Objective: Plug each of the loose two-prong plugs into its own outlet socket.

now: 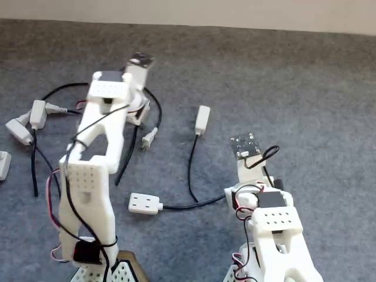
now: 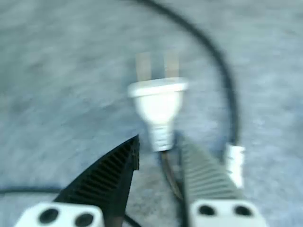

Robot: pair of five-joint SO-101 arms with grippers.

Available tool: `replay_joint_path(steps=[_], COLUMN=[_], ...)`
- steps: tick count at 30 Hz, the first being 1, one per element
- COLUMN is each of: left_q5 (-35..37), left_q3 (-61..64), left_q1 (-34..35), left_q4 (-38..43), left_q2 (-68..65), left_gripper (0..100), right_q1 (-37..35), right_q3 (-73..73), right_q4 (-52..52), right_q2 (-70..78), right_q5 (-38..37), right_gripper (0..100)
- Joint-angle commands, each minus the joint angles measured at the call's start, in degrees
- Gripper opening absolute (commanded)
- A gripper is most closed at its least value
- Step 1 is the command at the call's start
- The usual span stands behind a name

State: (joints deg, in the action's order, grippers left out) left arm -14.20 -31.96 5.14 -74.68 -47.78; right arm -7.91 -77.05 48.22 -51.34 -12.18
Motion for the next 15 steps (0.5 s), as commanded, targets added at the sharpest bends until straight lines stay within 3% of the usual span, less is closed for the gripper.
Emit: replay_joint_path(steps=[1,6,9,15], left_q5=[-8.44,-10.73,-10.9,-16.44], left_q3=[-9.19,-22.46,-25.89,-7.52], left_q1=[-1.71,-4.35,-5.76,-15.34], left_q4=[-12.31,-26.73,-27.34,-27.34], left_q2=[-0.48,-0.31,1.19,13.14], left_gripper=[0,0,0,0], right_q1=[0.22,0.22,0.22,1.27], right_q3=[0.13,0.13,0.13,0.31], right_q4=[-0.75,-0.75,-0.66,-0.57], right_q2=[-0.84,-0.84,-0.92,-1.01], right_q5=[-0.7,-0.53,-0.44,0.88], right_gripper=[42.4,42.4,42.4,42.4])
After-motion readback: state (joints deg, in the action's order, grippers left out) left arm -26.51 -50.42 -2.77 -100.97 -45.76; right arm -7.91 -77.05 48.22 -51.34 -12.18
